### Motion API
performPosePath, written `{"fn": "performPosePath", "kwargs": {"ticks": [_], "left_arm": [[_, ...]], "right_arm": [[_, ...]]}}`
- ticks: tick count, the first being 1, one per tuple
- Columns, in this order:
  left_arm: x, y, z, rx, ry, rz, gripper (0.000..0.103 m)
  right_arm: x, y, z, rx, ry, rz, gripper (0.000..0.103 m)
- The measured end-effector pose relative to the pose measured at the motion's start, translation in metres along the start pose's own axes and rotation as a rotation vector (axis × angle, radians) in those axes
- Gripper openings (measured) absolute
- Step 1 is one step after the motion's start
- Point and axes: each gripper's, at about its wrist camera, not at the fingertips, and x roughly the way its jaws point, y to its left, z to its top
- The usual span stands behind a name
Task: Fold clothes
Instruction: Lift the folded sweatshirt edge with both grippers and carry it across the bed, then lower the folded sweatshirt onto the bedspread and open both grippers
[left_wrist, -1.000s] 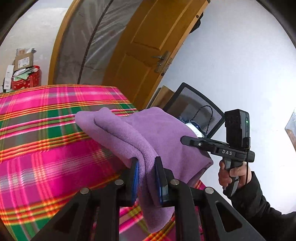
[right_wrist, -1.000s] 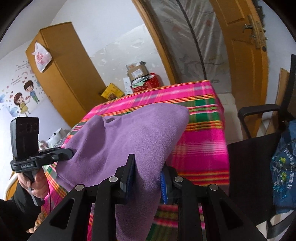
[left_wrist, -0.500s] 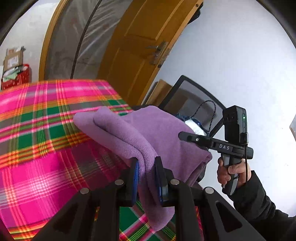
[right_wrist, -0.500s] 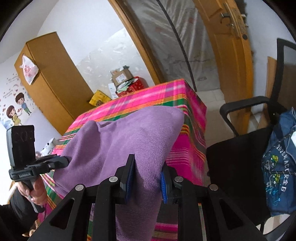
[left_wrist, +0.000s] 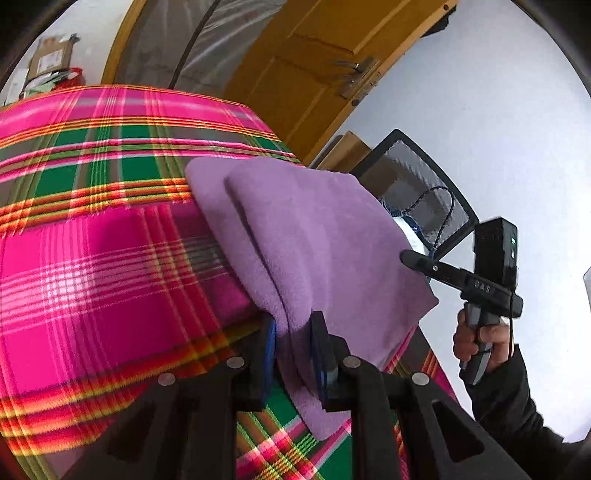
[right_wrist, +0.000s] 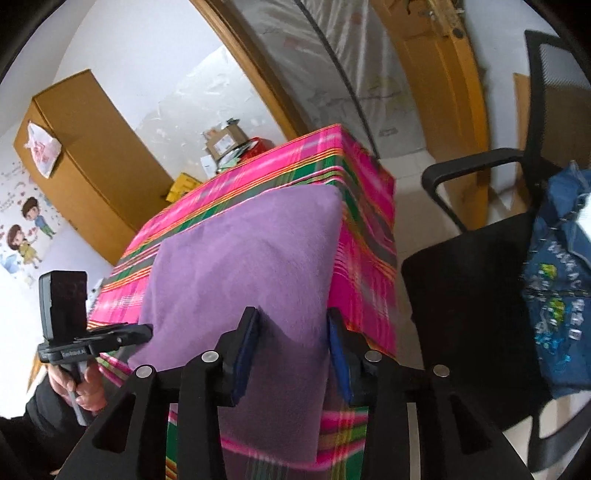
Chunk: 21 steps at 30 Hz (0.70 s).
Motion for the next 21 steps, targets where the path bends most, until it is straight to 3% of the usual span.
{"fn": "performPosePath", "kwargs": {"ticks": [5, 7, 11, 14, 21], "left_arm": [[-0.025, -0.016, -0.005, 0.041, -0.066, 0.034, 0.015], [-0.031, -0.027, -0.004, 0.071, -0.092, 0.039, 0.015], [-0.022, -0.047, -0.006, 0.141, -0.070, 0.034, 0.015], [-0.005, -0.047, -0.014, 0.161, -0.019, 0.047, 0.015], [-0.008, -0.041, -0.018, 0.150, -0.022, 0.039, 0.015]], "right_arm": [[-0.033, 0.025, -0.013, -0.084, -0.086, -0.102, 0.038], [-0.040, 0.039, -0.021, -0.131, -0.101, -0.122, 0.029], [-0.024, 0.055, -0.039, -0.217, -0.033, -0.204, 0.019], [-0.010, 0.057, -0.053, -0.264, 0.034, -0.273, 0.018], [-0.016, 0.064, -0.055, -0.275, 0.021, -0.268, 0.018]]}}
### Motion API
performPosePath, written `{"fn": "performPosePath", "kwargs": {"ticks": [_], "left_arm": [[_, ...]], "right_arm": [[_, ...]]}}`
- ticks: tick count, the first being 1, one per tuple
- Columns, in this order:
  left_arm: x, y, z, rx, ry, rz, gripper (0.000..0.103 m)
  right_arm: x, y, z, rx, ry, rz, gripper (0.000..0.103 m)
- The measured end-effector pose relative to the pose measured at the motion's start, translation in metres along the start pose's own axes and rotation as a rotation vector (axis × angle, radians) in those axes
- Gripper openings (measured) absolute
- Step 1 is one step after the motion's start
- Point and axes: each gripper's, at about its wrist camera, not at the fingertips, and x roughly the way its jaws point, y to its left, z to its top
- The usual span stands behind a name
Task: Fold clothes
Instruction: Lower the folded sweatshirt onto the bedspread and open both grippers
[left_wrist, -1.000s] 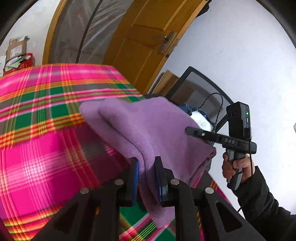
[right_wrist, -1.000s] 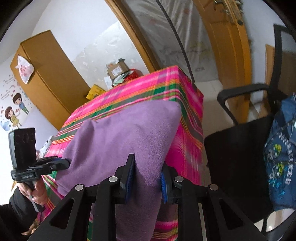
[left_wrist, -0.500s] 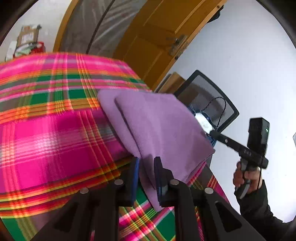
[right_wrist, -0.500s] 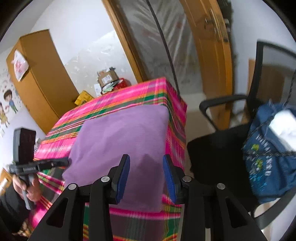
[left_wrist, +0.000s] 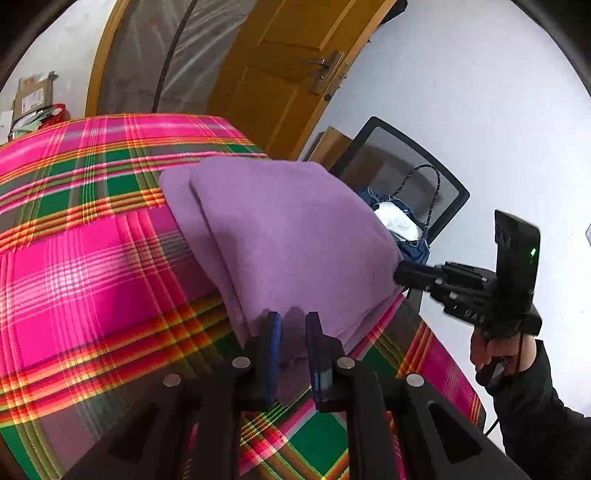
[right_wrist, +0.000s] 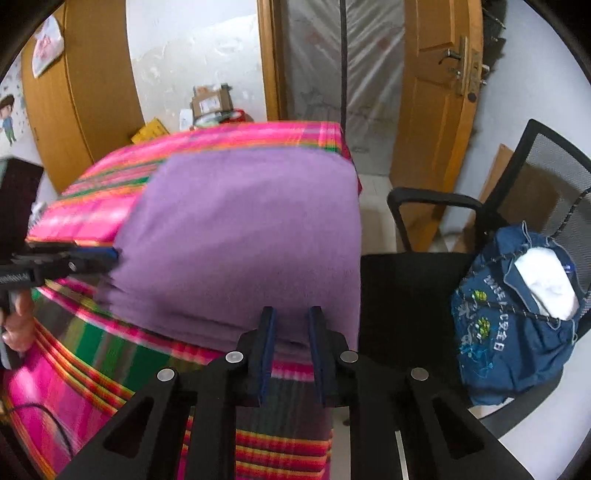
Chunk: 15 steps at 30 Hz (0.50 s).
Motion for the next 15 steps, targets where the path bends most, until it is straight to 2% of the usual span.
{"fn": "performPosePath", "kwargs": {"ticks": [3, 7, 12, 15], "left_arm": [[0.003, 0.002, -0.001, 0.005, 0.002, 0.000, 0.015], [0.006, 0.004, -0.006, 0.011, -0.012, 0.001, 0.015], [0.005, 0.005, -0.007, 0.003, -0.012, -0.007, 0.015], [0.000, 0.004, -0.001, -0.003, -0.009, -0.010, 0.013]], "right_arm": [[-0.009, -0.004, 0.018, 0.035, -0.051, 0.019, 0.018], [0.000, -0.004, 0.051, 0.043, -0.065, -0.003, 0.018], [0.041, -0.008, 0.086, 0.071, -0.014, 0.030, 0.018], [0.064, -0.012, 0.094, 0.087, 0.028, 0.014, 0.018]]}}
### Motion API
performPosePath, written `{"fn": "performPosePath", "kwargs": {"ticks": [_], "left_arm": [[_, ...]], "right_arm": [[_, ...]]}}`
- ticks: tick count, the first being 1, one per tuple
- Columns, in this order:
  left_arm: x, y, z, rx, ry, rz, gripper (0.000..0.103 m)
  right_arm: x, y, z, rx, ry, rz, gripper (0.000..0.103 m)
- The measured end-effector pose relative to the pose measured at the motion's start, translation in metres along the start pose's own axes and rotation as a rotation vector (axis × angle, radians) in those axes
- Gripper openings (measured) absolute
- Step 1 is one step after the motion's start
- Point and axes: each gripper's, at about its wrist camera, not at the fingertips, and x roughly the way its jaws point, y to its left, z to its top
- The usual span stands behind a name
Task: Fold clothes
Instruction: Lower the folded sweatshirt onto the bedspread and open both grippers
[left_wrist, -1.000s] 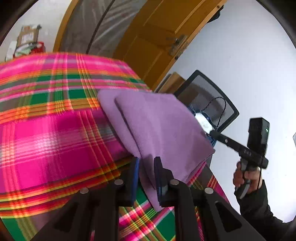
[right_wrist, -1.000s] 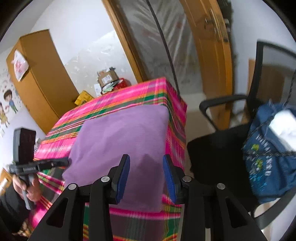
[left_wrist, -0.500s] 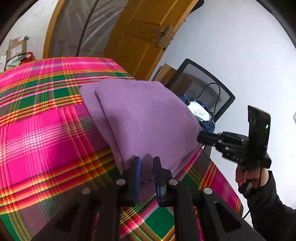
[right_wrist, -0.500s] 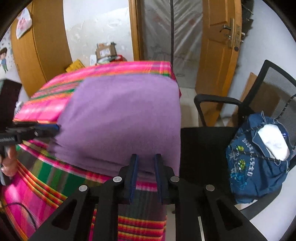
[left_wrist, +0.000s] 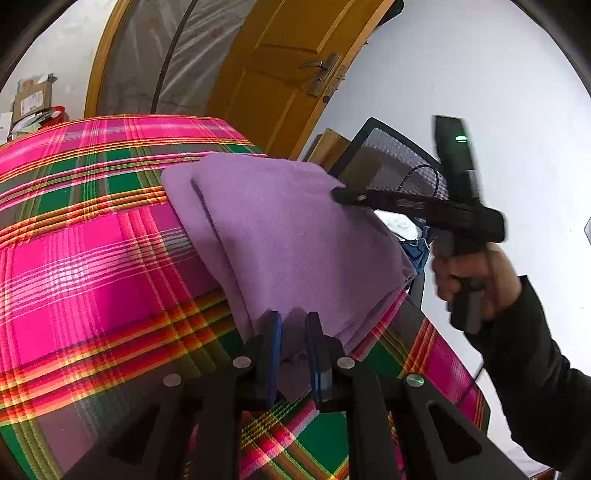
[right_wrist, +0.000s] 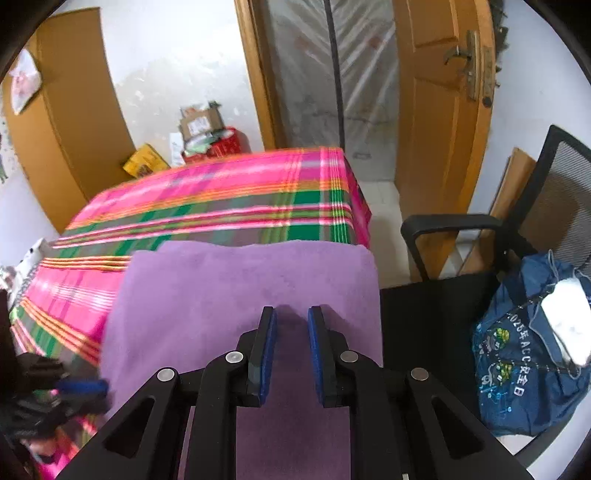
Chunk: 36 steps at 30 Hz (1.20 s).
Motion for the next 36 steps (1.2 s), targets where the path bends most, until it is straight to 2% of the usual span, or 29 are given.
{"fn": "performPosePath", "kwargs": {"ticks": [7, 11, 14, 18, 21, 25, 31, 36], "left_arm": [[0.002, 0.003, 0.054, 0.032, -0.081, 0.043, 0.013], [0.024, 0.023, 0.073, -0.007, -0.063, 0.087, 0.013], [0.034, 0.042, 0.067, -0.050, -0.044, 0.101, 0.002], [0.037, 0.060, 0.060, -0.106, -0.049, 0.038, 0.001], [0.030, 0.049, 0.060, -0.079, -0.059, 0.065, 0.001], [0.015, 0.030, 0.050, -0.026, -0.075, 0.050, 0.001], [0.015, 0.010, 0.023, 0.034, -0.017, 0.052, 0.001], [0.006, -0.001, 0.009, 0.042, -0.008, 0.060, 0.001]], "right_arm": [[-0.012, 0.001, -0.006, 0.029, -0.043, 0.030, 0.021], [-0.026, -0.002, -0.013, 0.041, -0.061, 0.013, 0.021], [-0.037, -0.006, -0.023, 0.057, -0.072, 0.021, 0.021], [-0.040, -0.003, -0.041, 0.043, -0.055, 0.008, 0.021], [-0.045, 0.000, -0.052, 0.036, -0.056, -0.003, 0.021], [-0.061, 0.005, -0.068, 0.041, -0.077, 0.009, 0.022], [-0.056, 0.009, -0.093, 0.018, -0.002, -0.041, 0.022], [-0.066, 0.014, -0.100, 0.040, -0.015, -0.041, 0.024]]}}
